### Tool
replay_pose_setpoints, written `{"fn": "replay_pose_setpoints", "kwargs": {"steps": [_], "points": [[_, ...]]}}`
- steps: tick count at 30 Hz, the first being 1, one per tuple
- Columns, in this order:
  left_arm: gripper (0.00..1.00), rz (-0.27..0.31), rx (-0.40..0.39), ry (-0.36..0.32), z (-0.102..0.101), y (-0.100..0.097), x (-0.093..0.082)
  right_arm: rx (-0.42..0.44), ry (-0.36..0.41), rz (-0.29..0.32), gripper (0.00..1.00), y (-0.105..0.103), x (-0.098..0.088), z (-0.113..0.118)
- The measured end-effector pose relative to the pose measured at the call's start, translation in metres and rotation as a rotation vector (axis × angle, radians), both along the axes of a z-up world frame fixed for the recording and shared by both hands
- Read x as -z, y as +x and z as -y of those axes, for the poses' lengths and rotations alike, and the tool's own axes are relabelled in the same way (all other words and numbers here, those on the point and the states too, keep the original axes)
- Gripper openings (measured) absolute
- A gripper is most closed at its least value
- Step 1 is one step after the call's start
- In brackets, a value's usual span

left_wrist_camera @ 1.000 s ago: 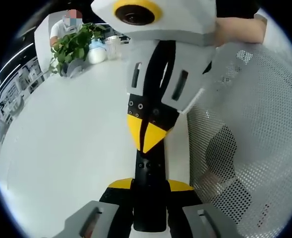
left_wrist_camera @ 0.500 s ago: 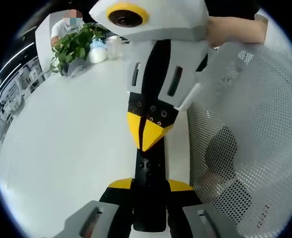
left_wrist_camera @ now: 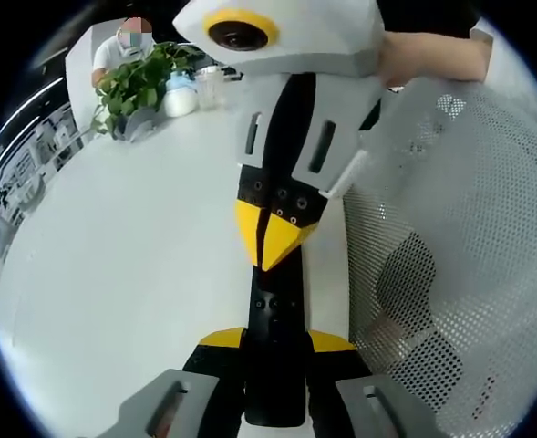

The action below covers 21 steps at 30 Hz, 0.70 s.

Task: Press the specified remote control buttons in sequence, fully releasing each button before pressing the next.

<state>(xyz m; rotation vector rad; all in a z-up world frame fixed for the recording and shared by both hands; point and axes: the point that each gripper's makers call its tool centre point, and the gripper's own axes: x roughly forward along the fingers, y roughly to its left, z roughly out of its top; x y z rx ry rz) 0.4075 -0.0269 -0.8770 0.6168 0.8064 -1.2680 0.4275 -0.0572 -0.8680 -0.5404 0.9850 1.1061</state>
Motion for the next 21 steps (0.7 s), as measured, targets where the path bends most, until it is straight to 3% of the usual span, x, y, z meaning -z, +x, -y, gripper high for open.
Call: {"fn": "replay_pose_setpoints", "kwargs": {"steps": [11,21], "points": [[0.24,0.006,0.004,0.003,0.0001,-0.0004,-0.0003,-0.018,-0.010,0.017,0.00,0.0001,0.0005,-0.0002],[0.24,0.002,-0.005,-0.003,0.0000,0.0000,-0.0003,0.006,0.011,-0.016,0.00,-0.0006,-0.0001,0.0019]]}}
